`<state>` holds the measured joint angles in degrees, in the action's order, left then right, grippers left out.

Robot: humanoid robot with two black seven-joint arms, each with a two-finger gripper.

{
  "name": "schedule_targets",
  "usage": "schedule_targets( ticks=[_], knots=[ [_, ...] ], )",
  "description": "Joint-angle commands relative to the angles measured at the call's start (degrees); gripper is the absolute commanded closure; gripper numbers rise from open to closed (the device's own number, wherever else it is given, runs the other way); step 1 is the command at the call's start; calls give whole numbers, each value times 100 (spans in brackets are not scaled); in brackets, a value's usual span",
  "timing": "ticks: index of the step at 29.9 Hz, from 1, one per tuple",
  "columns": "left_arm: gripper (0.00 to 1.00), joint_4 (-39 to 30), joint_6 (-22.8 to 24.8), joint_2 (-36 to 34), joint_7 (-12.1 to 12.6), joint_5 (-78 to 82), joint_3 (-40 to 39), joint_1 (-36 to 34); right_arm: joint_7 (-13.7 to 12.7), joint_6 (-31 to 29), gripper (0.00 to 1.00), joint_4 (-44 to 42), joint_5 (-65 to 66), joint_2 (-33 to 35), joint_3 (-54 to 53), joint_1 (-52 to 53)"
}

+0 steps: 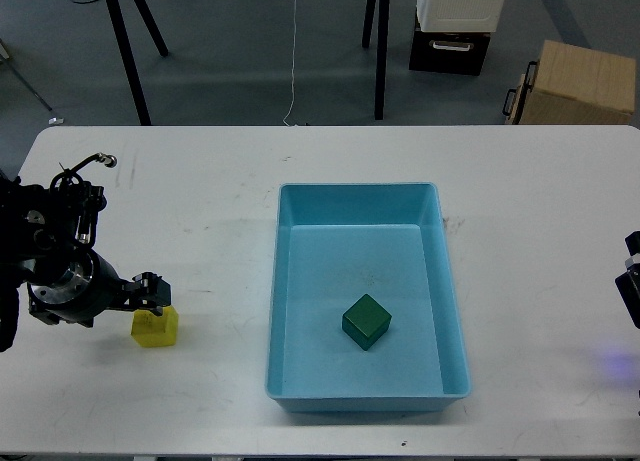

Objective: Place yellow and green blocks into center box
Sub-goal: 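Lower the left gripper onto the yellow cube and close it, then lift the yellow cube and carry it over the bin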

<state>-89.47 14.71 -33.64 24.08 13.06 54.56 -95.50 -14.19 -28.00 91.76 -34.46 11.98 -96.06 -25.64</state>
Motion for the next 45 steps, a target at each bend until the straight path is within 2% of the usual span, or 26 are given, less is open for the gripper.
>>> schedule_targets(
  ticks=[1, 9, 15, 18, 21, 22, 23, 26, 28, 29, 30, 31, 35, 39, 45],
  knots=[
    [0, 69, -3, 86, 0, -5, -51, 136, -14, 0, 1, 0, 10, -2, 0, -2],
    [0, 333, -3, 393, -17, 4, -306, 339, -5, 0, 1, 0, 229, -3, 0, -2],
    [1, 544, -3, 666, -193, 4, -306, 409, -14, 0, 1, 0, 229, 6, -27, -20],
    [4, 571, -12, 727, -421, 187, -306, 444, -14, 0, 1, 0, 229, 6, -35, -29],
    [16, 571, -3, 745, -571, 460, -306, 453, -14, 0, 1, 0, 229, 6, -53, -29],
    [27, 562, -3, 745, -580, 487, -289, 453, -14, 0, 1, 0, 229, 15, -53, -37],
    [47, 553, 5, 737, -580, 522, -254, 453, -14, 0, 1, 0, 229, 15, -53, -37],
    [65, 509, 14, 702, -580, 881, -245, 453, -14, 0, 1, 0, 229, 15, -53, -46],
    [71, 483, 5, 675, -571, 1049, -245, 444, -14, 0, 1, 0, 229, 15, -53, -55],
    [77, 448, 5, 640, -580, 1067, -253, 444, -14, 0, 1, 0, 229, 15, -53, -55],
    [90, 404, 5, 596, -580, 1067, -253, 435, -14, 0, 1, 8, 229, 15, -53, -55],
    [98, 378, 5, 552, -580, 1076, -262, 418, -14, 0, 1, 8, 229, 24, -62, -64],
    [100, 333, 23, 438, -606, 1137, -315, 243, -14, 0, 1, 8, 229, 33, -62, -64],
    [100, 316, 145, 429, -624, 1137, -508, -407, -14, 0, 1, 8, 229, 33, -53, -64],
    [100, 298, 769, 726, -720, 1032, -877, -1532, -14, 0, 1, 8, 247, 33, -53, -64]
  ],
)
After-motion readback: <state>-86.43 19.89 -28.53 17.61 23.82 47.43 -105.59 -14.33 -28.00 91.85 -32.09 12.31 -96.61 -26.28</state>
